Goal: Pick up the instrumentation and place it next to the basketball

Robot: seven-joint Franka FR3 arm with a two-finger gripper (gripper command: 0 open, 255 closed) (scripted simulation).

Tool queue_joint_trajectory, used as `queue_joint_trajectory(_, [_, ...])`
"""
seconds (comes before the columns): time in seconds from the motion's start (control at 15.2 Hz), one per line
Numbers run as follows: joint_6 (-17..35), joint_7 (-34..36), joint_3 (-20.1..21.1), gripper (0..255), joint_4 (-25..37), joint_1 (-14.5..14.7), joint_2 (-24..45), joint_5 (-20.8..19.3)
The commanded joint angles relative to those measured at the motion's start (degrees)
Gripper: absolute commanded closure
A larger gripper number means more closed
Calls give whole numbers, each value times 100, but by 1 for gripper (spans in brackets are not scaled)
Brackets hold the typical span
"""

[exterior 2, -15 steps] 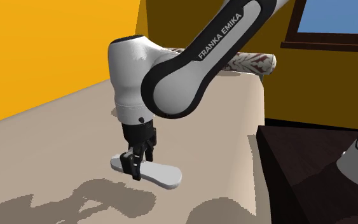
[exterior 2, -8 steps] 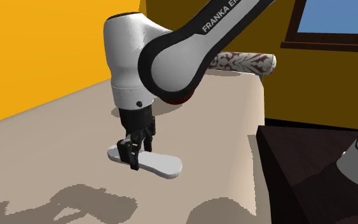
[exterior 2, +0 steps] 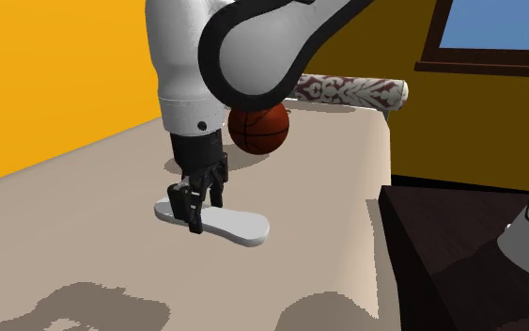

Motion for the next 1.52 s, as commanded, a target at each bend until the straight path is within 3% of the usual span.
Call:
queue_joint_trajectory(0.0, [-107, 0, 4, 255, 2, -3, -106, 6])
queue_joint_trajectory(1.45, [-1497, -9, 30, 255, 725, -16, -774, 51])
